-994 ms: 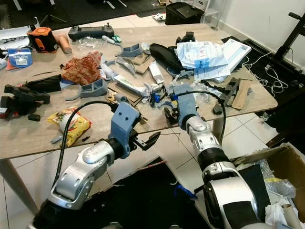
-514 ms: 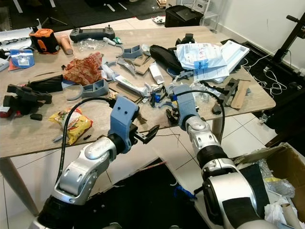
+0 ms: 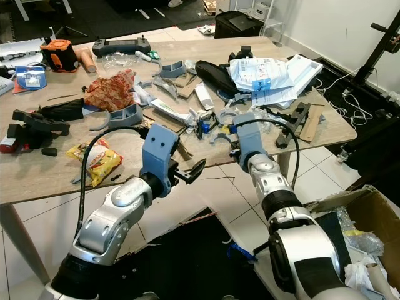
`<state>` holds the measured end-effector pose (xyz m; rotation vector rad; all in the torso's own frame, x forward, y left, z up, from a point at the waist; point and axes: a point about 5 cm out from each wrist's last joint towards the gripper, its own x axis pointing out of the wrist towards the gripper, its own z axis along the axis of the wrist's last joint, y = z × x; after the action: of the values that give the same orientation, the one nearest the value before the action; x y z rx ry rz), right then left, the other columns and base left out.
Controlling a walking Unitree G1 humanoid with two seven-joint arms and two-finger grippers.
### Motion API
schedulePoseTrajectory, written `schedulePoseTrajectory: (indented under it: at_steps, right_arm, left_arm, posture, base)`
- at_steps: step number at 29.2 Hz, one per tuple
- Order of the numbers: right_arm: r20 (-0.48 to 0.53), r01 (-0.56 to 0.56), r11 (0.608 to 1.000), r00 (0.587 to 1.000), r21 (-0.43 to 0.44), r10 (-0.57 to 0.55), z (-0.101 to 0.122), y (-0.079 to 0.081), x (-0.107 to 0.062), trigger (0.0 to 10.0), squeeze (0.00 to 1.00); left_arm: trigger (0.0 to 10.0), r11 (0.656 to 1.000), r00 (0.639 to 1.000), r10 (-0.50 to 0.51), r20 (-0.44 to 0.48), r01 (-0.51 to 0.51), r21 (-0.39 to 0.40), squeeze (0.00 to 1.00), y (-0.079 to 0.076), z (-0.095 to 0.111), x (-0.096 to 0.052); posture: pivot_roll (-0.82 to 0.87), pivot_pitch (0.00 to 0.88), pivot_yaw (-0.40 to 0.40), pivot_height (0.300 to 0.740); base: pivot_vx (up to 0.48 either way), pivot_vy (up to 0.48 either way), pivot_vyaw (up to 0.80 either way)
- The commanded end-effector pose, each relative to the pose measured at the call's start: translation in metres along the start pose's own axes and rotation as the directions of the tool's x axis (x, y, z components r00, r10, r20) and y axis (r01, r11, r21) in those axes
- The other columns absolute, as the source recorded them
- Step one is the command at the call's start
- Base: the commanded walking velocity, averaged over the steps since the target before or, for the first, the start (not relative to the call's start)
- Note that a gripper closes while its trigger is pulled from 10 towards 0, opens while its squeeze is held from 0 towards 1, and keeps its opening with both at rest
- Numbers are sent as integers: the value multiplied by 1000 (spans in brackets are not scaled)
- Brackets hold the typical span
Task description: Picking trash to rubbish bin
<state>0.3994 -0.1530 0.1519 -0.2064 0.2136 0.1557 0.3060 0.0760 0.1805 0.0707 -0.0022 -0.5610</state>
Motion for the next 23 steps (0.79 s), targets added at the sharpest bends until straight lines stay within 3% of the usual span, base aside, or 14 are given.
schedulePoseTrajectory:
  at_steps: [1, 4, 5, 8, 14, 15, 16, 20, 23]
  right_arm:
    - [4, 15, 999, 1000, 35, -15, 6, -7, 0, 0, 0]
    - [181, -30, 991, 984, 128, 6, 41, -9, -4, 0, 0]
    - [181, -30, 991, 984, 128, 6, 41, -9, -4, 0, 0]
    - [420, -72, 974, 907, 214, -26, 87, -15, -24, 0, 0]
    - [511, -50, 968, 856, 245, -86, 95, -20, -40, 0, 0]
    - [514, -38, 967, 852, 253, -101, 93, -20, -41, 4118, 0]
    - [507, -20, 965, 854, 261, -119, 88, -22, -42, 9765, 0]
    - [501, 15, 960, 851, 279, -159, 80, -24, -48, 10000, 0]
    - [502, 25, 959, 848, 281, -169, 79, -24, -49, 10000, 0]
  left_arm:
    - [10000, 1000, 1000, 13, 21, -13, -18, 0, 0, 2, 2]
    - [10000, 998, 996, 43, 75, -39, -43, 0, 6, 8, 0]
    - [10000, 998, 996, 43, 75, -39, -43, 0, 6, 8, 0]
    - [10000, 996, 992, 66, 106, -59, -65, 0, 13, 12, -4]
    - [10000, 993, 989, 104, 108, -97, -66, 0, 19, 12, -3]
    - [10000, 991, 987, 124, 107, -117, -66, 0, 21, 12, -2]
    - [10000, 984, 980, 167, 111, -160, -73, 0, 26, 12, -1]
    - [10000, 963, 957, 264, 123, -255, -86, 0, 40, 16, 1]
    - [10000, 960, 953, 275, 127, -266, -85, 0, 42, 17, 2]
  posture:
    - [12, 120, -40, 740]
    - [10, 116, -45, 740]
    - [10, 116, -45, 740]
    - [10, 116, -45, 740]
    - [-3, 128, -41, 740]
    - [-8, 128, -24, 740]
    - [-8, 128, -24, 740]
    - [-5, 132, -12, 740]
    - [-4, 134, -10, 740]
  base:
    - [0, 0, 0]
    - [0, 0, 0]
    - [0, 0, 0]
    - [0, 0, 0]
    - [0, 0, 0]
    - [0, 0, 0]
    - [0, 0, 0]
    - [0, 0, 0]
    - [0, 0, 0]
